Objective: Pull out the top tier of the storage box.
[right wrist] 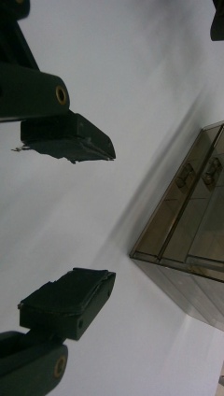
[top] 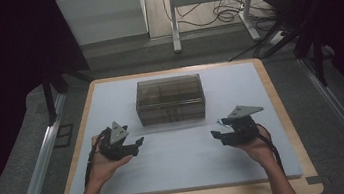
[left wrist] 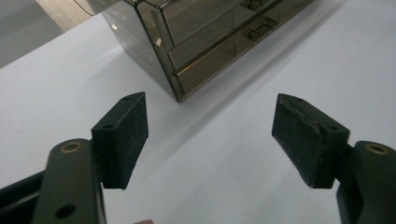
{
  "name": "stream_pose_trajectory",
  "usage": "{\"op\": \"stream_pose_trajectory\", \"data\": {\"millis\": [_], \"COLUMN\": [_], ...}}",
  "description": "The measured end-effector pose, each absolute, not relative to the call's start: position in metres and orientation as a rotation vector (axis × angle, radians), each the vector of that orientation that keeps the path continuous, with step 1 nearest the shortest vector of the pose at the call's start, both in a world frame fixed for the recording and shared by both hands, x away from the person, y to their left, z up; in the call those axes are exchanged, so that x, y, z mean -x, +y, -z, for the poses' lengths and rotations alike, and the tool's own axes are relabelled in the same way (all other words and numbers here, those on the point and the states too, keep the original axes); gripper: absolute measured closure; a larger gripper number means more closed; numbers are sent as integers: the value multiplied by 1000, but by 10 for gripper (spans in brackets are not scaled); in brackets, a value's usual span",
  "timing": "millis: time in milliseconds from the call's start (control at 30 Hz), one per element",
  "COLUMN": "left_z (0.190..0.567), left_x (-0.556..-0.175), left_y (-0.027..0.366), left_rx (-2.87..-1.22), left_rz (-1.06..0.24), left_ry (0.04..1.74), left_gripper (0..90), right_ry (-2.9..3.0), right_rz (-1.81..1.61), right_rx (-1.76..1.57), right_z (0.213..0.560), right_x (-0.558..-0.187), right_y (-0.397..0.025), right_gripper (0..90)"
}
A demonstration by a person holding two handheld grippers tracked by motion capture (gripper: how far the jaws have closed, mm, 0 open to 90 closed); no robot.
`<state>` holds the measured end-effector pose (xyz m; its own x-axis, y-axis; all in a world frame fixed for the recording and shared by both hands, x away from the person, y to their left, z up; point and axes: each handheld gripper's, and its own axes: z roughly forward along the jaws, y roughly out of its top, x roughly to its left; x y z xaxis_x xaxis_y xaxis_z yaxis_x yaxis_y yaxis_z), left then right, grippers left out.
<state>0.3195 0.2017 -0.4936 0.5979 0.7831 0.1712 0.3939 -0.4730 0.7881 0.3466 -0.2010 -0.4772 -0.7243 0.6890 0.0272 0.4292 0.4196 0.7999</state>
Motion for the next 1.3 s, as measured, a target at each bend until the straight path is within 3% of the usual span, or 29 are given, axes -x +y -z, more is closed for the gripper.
{"op": "stream_pose_trajectory", "data": {"millis": [367,1300], "left_z": [490,486], "left_x": [-328,-346], "left_y": [201,200], "left_rx": [-2094,-2096], "left_rz": [-696,-675], "left_ry": [925,912], "left_gripper": [365,430], "right_ry": [2391,2392], "right_rz": [-1187,-1189], "right_rx": [-955,-959], "right_z": [473,465], "right_x": [-360,-384], "right_y": [-195,-188], "right_gripper": [378,464]}}
